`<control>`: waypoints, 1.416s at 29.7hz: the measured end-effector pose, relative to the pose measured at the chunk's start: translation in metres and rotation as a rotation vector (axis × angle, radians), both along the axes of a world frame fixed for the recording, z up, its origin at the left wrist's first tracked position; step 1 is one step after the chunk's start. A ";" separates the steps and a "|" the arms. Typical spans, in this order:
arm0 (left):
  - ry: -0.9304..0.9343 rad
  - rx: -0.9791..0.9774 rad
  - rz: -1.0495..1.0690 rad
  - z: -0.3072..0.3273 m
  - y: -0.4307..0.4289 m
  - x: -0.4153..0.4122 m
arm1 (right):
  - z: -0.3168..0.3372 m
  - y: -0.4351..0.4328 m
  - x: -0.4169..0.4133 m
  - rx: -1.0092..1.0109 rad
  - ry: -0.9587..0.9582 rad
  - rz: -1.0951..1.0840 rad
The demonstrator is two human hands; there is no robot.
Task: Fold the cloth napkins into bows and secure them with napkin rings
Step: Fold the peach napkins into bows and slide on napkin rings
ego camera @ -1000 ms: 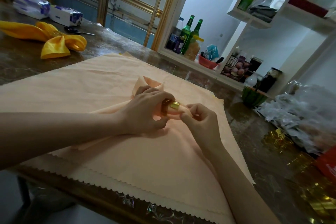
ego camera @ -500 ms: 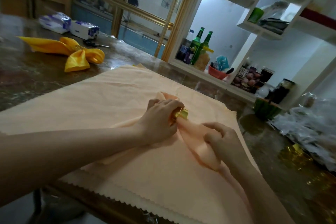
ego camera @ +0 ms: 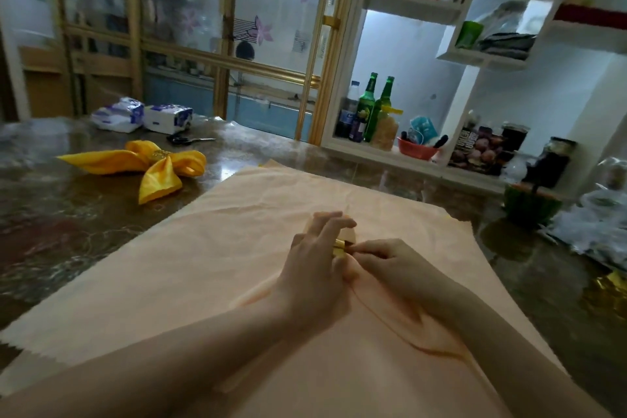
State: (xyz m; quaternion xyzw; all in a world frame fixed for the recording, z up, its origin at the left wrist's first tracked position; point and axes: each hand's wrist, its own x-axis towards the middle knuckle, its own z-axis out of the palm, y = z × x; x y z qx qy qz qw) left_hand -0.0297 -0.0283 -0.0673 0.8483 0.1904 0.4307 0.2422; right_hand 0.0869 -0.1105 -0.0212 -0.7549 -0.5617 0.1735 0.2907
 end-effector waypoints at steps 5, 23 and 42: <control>0.125 0.068 0.158 -0.001 -0.001 0.002 | -0.015 0.004 -0.008 0.042 -0.024 0.015; 0.517 -0.195 0.110 0.054 0.067 0.045 | -0.033 0.001 -0.010 0.170 -0.348 -0.166; 0.489 0.101 0.038 0.048 0.016 -0.008 | -0.019 -0.019 -0.002 0.262 0.020 -0.024</control>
